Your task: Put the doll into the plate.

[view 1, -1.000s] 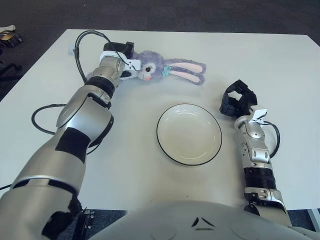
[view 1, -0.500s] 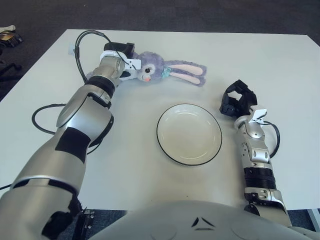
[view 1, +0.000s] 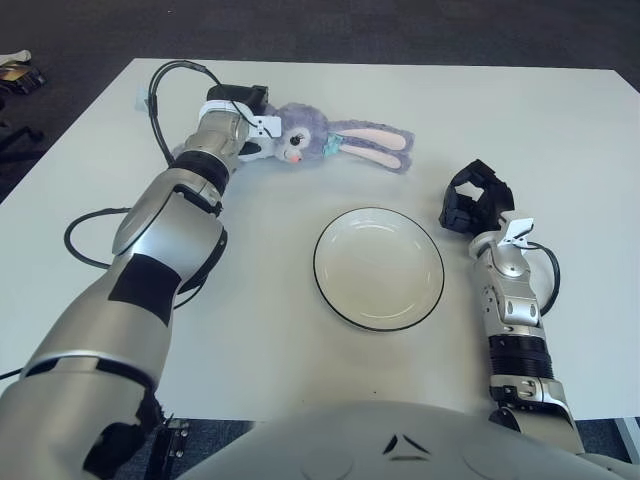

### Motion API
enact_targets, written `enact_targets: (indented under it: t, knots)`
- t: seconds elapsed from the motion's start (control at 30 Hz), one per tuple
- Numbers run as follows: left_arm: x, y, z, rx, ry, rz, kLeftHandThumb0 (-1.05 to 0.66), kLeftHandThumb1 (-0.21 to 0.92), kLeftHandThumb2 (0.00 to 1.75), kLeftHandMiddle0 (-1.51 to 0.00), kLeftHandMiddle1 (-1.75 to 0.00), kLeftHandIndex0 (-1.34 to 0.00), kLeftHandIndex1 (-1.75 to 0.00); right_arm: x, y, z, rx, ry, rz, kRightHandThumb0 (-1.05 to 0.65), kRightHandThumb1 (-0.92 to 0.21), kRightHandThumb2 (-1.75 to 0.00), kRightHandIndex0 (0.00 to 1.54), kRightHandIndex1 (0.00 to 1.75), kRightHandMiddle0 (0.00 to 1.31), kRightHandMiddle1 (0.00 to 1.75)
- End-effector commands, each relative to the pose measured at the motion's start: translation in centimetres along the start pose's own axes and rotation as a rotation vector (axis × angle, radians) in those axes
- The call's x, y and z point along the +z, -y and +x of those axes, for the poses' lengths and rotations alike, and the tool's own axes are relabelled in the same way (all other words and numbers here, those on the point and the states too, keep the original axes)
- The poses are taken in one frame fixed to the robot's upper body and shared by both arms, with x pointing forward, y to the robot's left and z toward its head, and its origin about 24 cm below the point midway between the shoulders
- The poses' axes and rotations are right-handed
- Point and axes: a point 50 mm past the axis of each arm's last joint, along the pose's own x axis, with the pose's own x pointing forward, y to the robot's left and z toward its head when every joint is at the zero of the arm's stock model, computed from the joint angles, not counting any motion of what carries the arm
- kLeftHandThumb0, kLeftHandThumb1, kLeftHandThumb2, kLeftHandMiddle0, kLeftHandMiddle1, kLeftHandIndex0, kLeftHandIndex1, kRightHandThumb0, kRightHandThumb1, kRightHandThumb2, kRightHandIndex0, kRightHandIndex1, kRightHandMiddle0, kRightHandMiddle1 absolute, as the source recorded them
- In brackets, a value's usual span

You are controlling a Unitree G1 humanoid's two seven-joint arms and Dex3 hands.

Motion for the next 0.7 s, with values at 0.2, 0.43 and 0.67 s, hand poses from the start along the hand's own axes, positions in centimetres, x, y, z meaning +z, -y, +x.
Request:
enact_targets:
  t: [0.2, 0.43, 0.67]
  knots:
    - [0.6, 2.6, -0.3, -0.119, 0.020, -0.099, 0.00, -0.16, 1.68, -1.08, -1.23, -0.86, -1.75, -2.7, 0.5, -0.9, 0.012, -0.132, 0.004, -0.50, -0.26, -1.39, 1.34, 1.75, 0.66, 1.75]
    - [0.4, 1.2, -0.1, -0.069, 0.030, -0.178, 0.00, -0.17, 1.71, -1.09, -1.28, -0.84, -1.75, -2.8, 0.6, -0.8, 0.021, -0.132, 0.009, -0.51, -0.25, -1.40, 1.35, 1.75, 0.67, 1.75]
    - [0.3, 0.4, -0.1, -0.046, 0.035, -0.203, 0.00, -0.17, 1.73, -1.06, -1.39, -0.80, -1.75, -2.9, 0.7, -0.8, 0.022, -0.131, 0.004, -0.51, -0.26, -1.40, 1.35, 1.75, 0.66, 1.75]
